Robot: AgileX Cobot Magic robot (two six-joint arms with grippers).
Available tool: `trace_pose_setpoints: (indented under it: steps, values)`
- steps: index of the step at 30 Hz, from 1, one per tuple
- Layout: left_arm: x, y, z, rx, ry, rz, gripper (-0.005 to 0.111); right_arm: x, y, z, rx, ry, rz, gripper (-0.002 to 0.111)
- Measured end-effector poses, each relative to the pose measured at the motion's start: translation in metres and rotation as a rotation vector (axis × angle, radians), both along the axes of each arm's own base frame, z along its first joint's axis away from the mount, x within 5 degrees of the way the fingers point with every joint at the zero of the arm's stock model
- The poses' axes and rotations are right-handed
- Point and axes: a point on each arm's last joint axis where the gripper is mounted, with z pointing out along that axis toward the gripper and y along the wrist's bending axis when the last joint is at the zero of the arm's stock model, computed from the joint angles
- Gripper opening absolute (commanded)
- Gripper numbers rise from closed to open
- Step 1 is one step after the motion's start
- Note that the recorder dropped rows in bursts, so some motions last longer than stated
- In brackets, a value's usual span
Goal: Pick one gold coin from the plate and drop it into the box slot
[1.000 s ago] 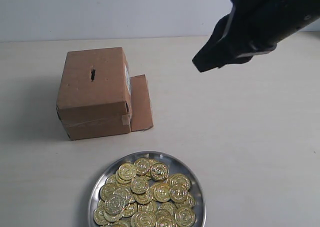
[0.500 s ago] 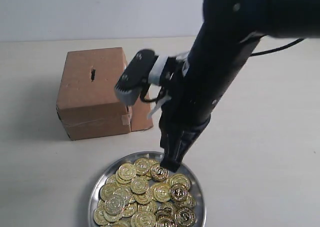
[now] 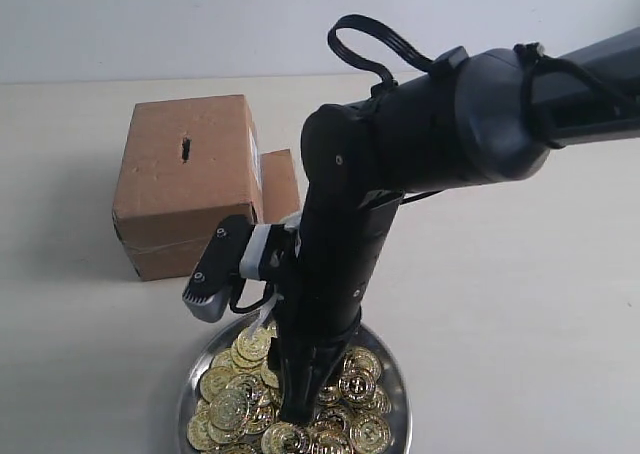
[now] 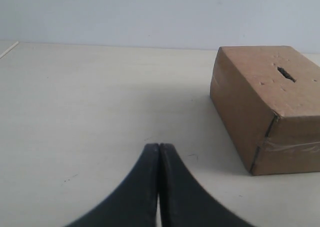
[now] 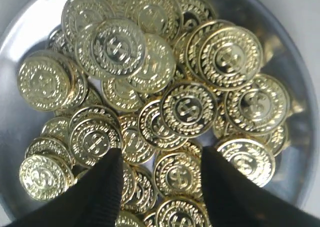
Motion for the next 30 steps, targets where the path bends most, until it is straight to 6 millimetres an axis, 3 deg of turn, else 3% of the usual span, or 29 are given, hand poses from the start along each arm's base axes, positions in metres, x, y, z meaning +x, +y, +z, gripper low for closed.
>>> trace_pose_setpoints:
  steps: [6, 13, 23, 30]
  values:
    - [0.000, 0.000, 0.000, 0.000, 0.000, 0.000, 0.001, -0.001, 0.009, 0.001, 0.052, -0.053, 0.053, 0.059]
    - [0.000, 0.000, 0.000, 0.000, 0.000, 0.000, 0.001, -0.018, 0.029, 0.001, 0.081, -0.116, 0.237, 0.059]
    - [0.000, 0.000, 0.000, 0.000, 0.000, 0.000, 0.001, -0.018, 0.036, 0.002, 0.114, -0.194, 0.332, 0.052]
    - [0.000, 0.000, 0.000, 0.000, 0.000, 0.000, 0.001, -0.022, 0.040, -0.003, 0.117, -0.234, 0.517, 0.046]
